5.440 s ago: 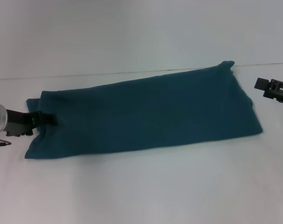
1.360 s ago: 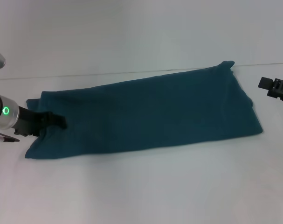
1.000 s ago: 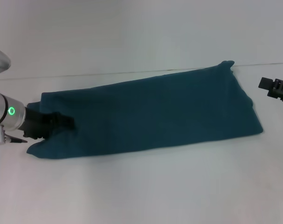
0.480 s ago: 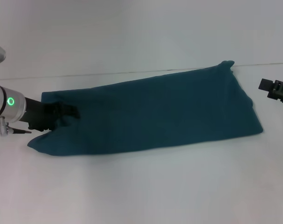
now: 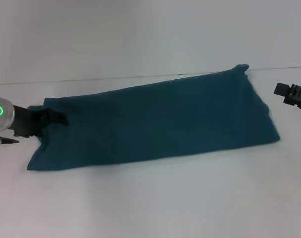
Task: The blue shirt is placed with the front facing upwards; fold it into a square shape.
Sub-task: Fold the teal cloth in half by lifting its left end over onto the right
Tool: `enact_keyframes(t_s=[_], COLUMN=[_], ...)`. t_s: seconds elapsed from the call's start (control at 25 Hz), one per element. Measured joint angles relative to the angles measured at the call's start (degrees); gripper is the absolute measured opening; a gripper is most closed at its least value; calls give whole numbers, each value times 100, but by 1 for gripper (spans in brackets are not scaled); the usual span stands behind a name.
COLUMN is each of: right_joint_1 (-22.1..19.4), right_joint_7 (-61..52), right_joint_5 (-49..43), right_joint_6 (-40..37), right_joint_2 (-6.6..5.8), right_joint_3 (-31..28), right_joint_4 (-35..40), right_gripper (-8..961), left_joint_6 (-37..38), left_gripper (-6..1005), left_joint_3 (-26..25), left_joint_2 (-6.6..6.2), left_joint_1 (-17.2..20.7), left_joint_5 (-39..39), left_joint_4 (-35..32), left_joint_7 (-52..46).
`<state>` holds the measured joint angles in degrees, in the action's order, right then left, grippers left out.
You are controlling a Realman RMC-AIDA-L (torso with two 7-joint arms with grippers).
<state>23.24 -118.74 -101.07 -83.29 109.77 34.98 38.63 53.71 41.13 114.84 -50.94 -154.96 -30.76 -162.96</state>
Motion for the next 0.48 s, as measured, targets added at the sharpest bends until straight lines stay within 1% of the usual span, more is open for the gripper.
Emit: enact_keyframes(t_s=[0.08, 0.2, 0.4, 0.48], right_joint_1=[-10, -17, -3, 0], right_joint_7=[0, -2, -6, -7], right_joint_5=[0, 0, 0, -3], right_joint_6=[9, 16, 16, 16], right_joint_2=[0, 0, 0, 0], right_joint_3=[0, 0, 0, 0], right_joint_4=[-4, -7, -7, -7], right_gripper=[915, 915, 915, 915], left_joint_6=[-135, -292, -580, -670], left_gripper=[859, 860, 860, 859], left_joint_3=[120, 238, 261, 263], left_joint_2=[52, 79, 141, 146], left_joint_1=[69, 112, 168, 185], left_joint_5=[-35, -56, -127, -144], left_joint_4=[-95, -117, -105, -67], left_joint_7=[21, 21, 19, 6])
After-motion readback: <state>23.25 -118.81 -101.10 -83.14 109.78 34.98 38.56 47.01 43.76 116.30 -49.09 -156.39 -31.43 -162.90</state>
